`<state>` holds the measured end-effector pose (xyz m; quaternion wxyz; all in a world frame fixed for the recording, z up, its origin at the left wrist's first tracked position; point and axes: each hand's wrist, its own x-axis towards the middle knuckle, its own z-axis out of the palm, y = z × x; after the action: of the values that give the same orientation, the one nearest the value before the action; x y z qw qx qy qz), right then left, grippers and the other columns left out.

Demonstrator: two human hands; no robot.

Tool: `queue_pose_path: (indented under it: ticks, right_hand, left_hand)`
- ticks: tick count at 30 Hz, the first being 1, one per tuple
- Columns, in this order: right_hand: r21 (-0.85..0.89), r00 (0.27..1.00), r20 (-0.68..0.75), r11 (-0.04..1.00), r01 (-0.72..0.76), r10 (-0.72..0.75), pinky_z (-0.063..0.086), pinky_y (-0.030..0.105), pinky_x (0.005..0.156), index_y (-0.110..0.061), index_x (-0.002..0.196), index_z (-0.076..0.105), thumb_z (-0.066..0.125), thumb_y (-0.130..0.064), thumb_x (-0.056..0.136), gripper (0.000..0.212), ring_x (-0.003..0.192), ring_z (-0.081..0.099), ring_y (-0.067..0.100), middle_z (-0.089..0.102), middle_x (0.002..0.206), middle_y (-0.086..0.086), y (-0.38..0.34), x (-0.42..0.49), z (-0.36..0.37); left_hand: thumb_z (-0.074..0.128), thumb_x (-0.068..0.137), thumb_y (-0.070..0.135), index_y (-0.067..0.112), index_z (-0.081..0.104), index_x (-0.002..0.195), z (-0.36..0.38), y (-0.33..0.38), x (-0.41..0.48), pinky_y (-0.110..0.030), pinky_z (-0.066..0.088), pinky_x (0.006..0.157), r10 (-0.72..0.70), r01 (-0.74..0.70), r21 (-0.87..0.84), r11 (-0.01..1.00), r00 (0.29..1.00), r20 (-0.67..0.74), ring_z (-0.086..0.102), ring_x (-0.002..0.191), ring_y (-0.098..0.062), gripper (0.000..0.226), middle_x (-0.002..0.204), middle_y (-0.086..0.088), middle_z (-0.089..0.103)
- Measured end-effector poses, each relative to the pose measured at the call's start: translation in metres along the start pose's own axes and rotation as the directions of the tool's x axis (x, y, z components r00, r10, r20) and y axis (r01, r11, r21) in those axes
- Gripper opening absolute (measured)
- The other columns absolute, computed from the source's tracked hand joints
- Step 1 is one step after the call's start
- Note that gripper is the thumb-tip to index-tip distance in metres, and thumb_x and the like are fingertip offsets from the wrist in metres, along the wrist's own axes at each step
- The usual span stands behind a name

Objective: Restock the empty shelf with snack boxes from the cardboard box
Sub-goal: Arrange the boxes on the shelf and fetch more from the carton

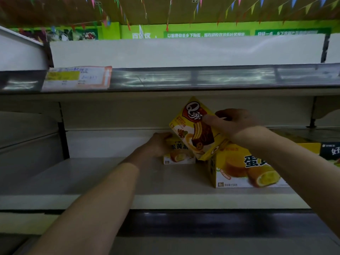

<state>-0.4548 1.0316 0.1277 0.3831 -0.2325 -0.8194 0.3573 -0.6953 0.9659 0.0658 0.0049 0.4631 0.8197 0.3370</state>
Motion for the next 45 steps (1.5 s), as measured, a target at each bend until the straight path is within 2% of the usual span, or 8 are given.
queue_pose_path:
  ticks: [5, 9, 15, 19, 24, 28, 33, 45]
  right_hand:
    - [-0.087, 0.995, 0.094, 0.995, 0.038, -0.03, 0.044, 0.025, 0.06, -0.017, 0.121, 0.059, 0.064, -0.057, 0.08, 0.057, 0.084, 0.056, 0.014, 0.06, 0.099, -0.002, -0.01, 0.0, 0.009]
    - [-0.135, 0.981, 0.169, 0.984, 0.118, -0.095, 0.047, 0.029, 0.066, -0.012, 0.123, 0.06, 0.061, -0.058, 0.083, 0.06, 0.088, 0.06, 0.017, 0.065, 0.112, 0.006, -0.015, -0.005, 0.028]
    - [-0.23, 0.892, 0.192, 0.865, 0.446, -0.409, 0.037, 0.021, 0.096, -0.023, 0.143, 0.039, 0.073, -0.036, 0.081, 0.072, 0.12, 0.048, 0.017, 0.049, 0.136, -0.001, -0.006, -0.03, 0.056]
    - [-0.29, 0.776, 0.298, 0.721, 0.629, -0.557, 0.028, 0.015, 0.099, -0.029, 0.139, 0.041, 0.072, -0.032, 0.082, 0.065, 0.124, 0.036, 0.007, 0.042, 0.133, -0.011, 0.009, -0.048, 0.07]
    - [0.049, 0.943, 0.261, 0.979, 0.2, -0.205, 0.035, 0.021, 0.099, -0.031, 0.145, 0.031, 0.066, -0.032, 0.087, 0.068, 0.123, 0.043, 0.007, 0.042, 0.129, -0.014, 0.018, -0.051, 0.07]
    - [0.244, 0.944, 0.321, 0.957, -0.159, 0.075, 0.05, 0.036, 0.093, -0.03, 0.146, 0.029, 0.065, -0.027, 0.09, 0.066, 0.105, 0.055, 0.014, 0.054, 0.123, -0.011, 0.017, -0.048, 0.077]
    - [0.268, 0.927, 0.372, 0.951, -0.154, 0.046, 0.048, 0.032, 0.086, -0.04, 0.109, 0.04, 0.069, -0.019, 0.087, 0.042, 0.089, 0.054, 0.001, 0.057, 0.095, -0.019, 0.021, -0.045, 0.077]
    - [0.042, 0.898, 0.43, 0.992, -0.122, 0.092, 0.041, 0.028, 0.093, -0.031, 0.137, 0.037, 0.072, -0.037, 0.083, 0.065, 0.108, 0.051, 0.012, 0.052, 0.115, -0.011, 0.032, -0.056, 0.092]
  left_hand:
    - [0.057, 0.093, 0.011, 0.003, 0.065, 0.108, -0.031, 0.016, -0.028, -0.032, 0.053, 0.065, -0.174, 0.103, -0.395, 0.913, 0.974, -0.148, 0.063, 0.079, -0.023, 0.018, 0.101, -0.016, 0.066]
    - [0.041, 0.1, 0.047, 0.011, 0.061, 0.093, -0.058, 0.027, -0.068, -0.022, 0.048, 0.045, -0.192, 0.305, -0.69, 0.656, 0.952, 0.238, 0.064, 0.053, -0.019, 0.042, 0.074, -0.011, 0.066]
    - [0.034, 0.078, 0.079, 0.016, 0.051, 0.125, -0.078, 0.008, -0.092, -0.026, 0.052, 0.05, -0.091, 0.48, -0.67, 0.566, 0.845, 0.527, 0.066, 0.065, -0.028, 0.081, 0.088, -0.018, 0.07]
    - [0.07, 0.072, 0.044, 0.012, 0.056, 0.119, -0.067, 0.006, -0.103, -0.033, 0.057, 0.062, -0.099, 0.42, -0.702, 0.574, 0.887, 0.45, 0.063, 0.086, -0.026, 0.059, 0.111, -0.017, 0.062]
    - [0.058, 0.077, -0.006, 0.01, 0.052, 0.127, -0.059, -0.012, -0.106, -0.043, 0.055, 0.088, 0.012, 0.211, -0.851, 0.482, 0.969, 0.248, 0.061, 0.112, -0.033, 0.053, 0.128, -0.019, 0.061]
    - [0.042, 0.084, -0.023, 0.017, 0.05, 0.123, -0.056, -0.012, -0.109, -0.042, 0.055, 0.085, 0.03, 0.149, -0.874, 0.463, 0.983, 0.183, 0.061, 0.108, -0.03, 0.057, 0.121, -0.017, 0.06]
    - [0.046, 0.081, -0.025, 0.023, 0.048, 0.126, -0.051, -0.01, -0.107, -0.036, 0.057, 0.077, 0.032, 0.135, -0.871, 0.473, 0.985, 0.17, 0.062, 0.102, -0.028, 0.065, 0.114, -0.015, 0.06]
    - [0.069, 0.073, 0.017, 0.01, 0.053, 0.13, -0.05, -0.029, -0.105, -0.054, 0.039, 0.106, -0.05, 0.268, -0.685, 0.677, 0.946, 0.321, 0.058, 0.119, -0.037, 0.06, 0.124, -0.018, 0.064]
